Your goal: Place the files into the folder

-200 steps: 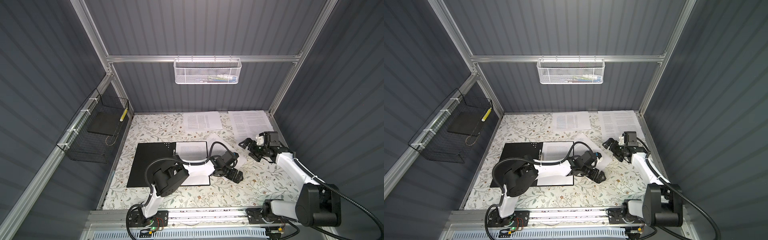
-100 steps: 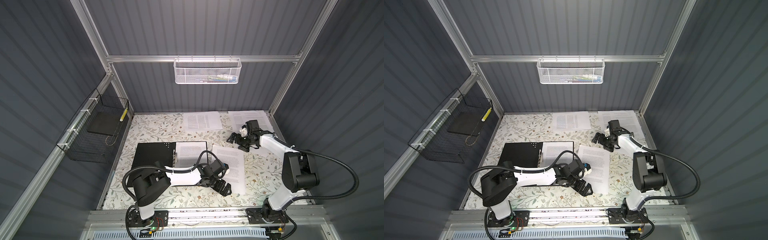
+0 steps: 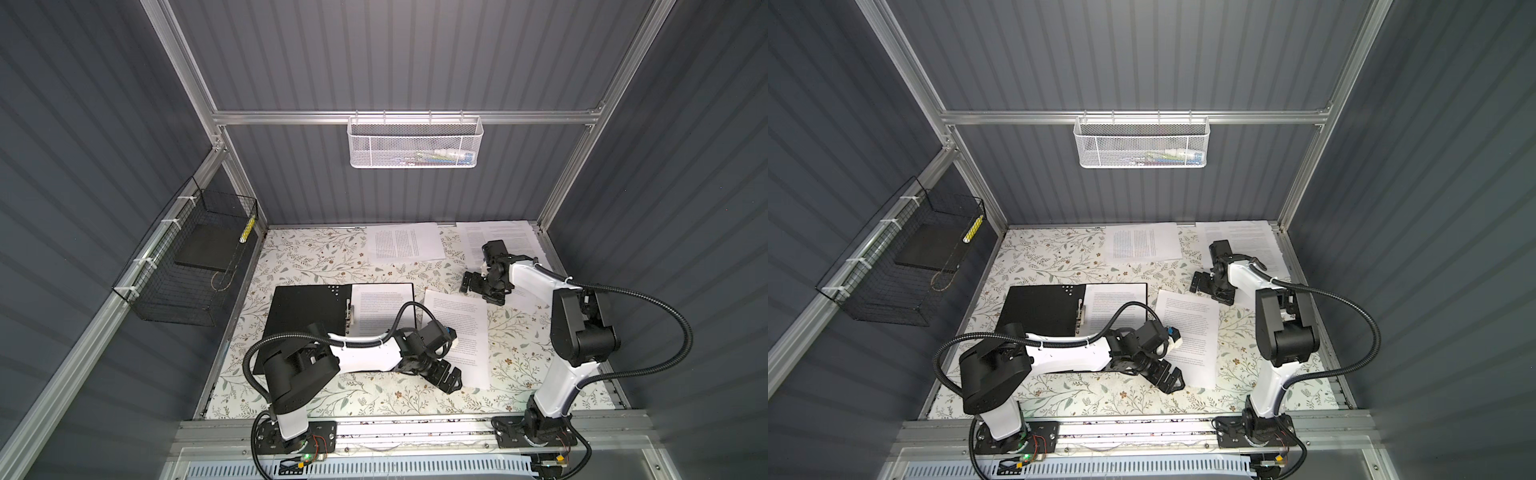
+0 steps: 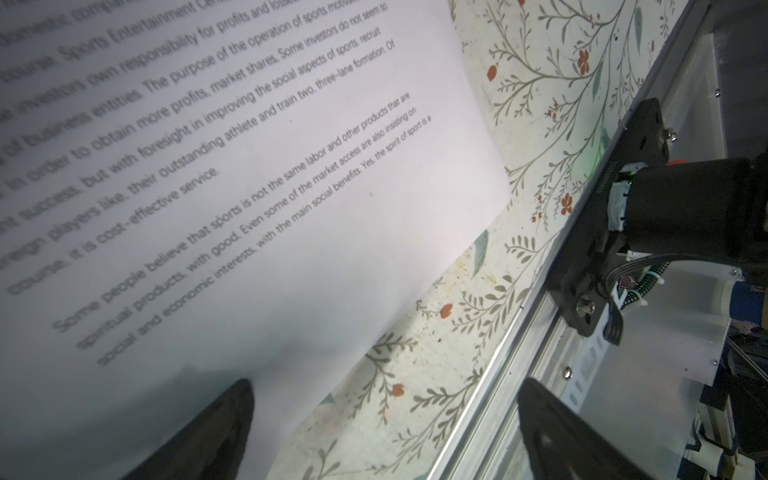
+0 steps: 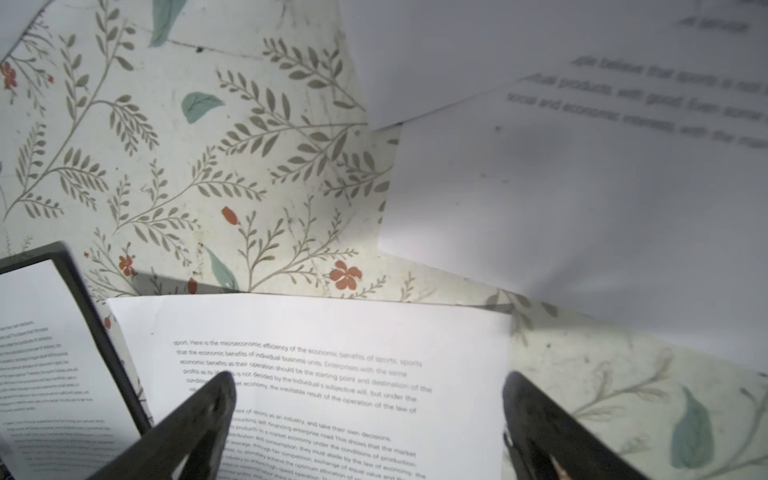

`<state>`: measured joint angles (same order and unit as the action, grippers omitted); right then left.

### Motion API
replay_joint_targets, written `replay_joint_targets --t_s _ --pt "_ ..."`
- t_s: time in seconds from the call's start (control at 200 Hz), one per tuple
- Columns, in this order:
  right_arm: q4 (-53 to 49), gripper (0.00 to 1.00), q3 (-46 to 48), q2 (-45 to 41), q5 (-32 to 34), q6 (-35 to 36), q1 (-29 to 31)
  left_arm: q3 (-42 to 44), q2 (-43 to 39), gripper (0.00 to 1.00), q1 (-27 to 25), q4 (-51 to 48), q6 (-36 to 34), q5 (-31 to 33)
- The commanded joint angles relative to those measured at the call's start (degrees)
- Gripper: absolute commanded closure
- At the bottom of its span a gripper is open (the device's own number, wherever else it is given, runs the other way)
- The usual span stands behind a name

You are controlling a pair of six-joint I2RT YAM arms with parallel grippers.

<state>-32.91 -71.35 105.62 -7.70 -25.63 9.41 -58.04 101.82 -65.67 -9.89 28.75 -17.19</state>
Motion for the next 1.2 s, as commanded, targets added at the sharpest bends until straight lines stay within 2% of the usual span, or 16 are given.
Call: replay_joint_targets --t_s 0.0,0.415,0.71,0.805,0.926,0.946,1.196 --pt "-1.44 0.01 0.07 1.79 1.04 0.75 0.08 1.72 1.09 0.0 0.1 -6.06 -0.53 2.83" --pt "-5.34 0.01 -3.35 6.28 -2.11 1.29 0.5 1.9 0.09 0.0 0.1 -5.99 -0.74 2.87" --pt "-3.47 0.01 1.29 4.39 -8.29 0.8 2.19 -0.81 1.77 0.0 0.1 -6.5 -2.22 2.83" --pt "-1.64 0.01 4.2 2.77 -10.83 0.26 2.19 -2.08 3.45 0.0 0.15 -6.54 -2.78 2.52" --pt "-0.35 0.01 7.3 -1.08 -10.97 -0.11 2.11 -3.41 5.83 0.0 0.11 -5.97 -3.0 2.08" --pt "0.02 0.01 7.88 -2.15 -13.29 -0.25 1.98 -3.73 6.38 0.0 0.1 -6.08 -3.07 1.95" --pt "6.2 0.01 16.72 -13.52 -21.47 -3.82 -0.76 -7.34 10.52 0.0 0.32 -6.01 -3.7 1.39"
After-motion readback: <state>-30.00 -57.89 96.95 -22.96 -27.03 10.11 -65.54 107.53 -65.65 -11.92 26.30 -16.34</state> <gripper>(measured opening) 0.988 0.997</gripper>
